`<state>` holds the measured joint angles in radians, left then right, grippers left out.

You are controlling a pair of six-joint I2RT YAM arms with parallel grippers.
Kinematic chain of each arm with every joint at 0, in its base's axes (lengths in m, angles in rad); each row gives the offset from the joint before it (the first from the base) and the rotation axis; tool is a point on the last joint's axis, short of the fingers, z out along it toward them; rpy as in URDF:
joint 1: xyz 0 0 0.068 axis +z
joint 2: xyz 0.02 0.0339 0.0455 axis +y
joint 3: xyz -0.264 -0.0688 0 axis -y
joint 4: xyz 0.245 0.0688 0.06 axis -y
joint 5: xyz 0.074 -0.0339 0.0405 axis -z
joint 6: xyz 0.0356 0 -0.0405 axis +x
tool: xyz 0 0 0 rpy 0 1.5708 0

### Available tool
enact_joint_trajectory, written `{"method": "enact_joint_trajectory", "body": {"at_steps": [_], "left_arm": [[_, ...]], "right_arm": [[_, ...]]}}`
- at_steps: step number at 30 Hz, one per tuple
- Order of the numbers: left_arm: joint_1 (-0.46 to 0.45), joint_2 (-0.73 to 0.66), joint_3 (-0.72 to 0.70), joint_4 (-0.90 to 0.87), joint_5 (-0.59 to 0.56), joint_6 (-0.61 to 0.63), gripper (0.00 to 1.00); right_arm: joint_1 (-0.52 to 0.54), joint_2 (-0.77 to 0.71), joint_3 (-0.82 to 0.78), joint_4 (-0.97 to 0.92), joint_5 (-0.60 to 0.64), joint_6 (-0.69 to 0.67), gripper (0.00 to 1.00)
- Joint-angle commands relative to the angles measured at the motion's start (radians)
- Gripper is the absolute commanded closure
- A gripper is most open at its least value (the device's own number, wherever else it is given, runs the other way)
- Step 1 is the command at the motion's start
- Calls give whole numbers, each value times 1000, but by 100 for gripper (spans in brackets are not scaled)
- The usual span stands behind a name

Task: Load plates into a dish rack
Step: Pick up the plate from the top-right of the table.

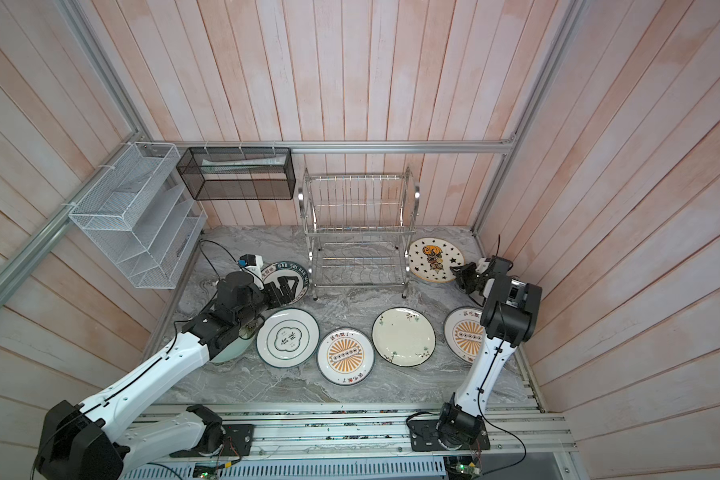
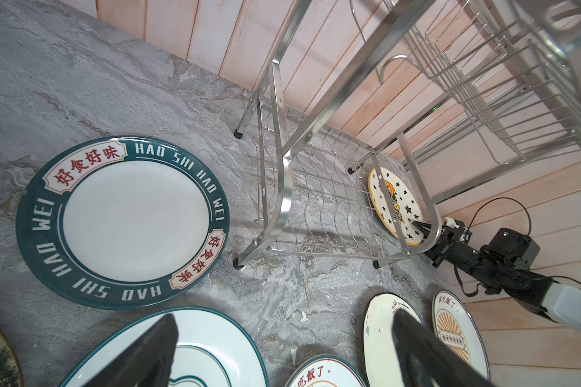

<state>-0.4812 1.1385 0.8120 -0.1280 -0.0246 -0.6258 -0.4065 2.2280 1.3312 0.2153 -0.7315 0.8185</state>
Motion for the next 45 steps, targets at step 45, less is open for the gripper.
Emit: {"method": "enact_joint_trajectory", "body": {"at_steps": [45], "left_arm": [[-25, 39, 50, 5, 18, 1, 0]], "right_arm": [[-178, -556, -278, 53, -210, 12, 100]]}}
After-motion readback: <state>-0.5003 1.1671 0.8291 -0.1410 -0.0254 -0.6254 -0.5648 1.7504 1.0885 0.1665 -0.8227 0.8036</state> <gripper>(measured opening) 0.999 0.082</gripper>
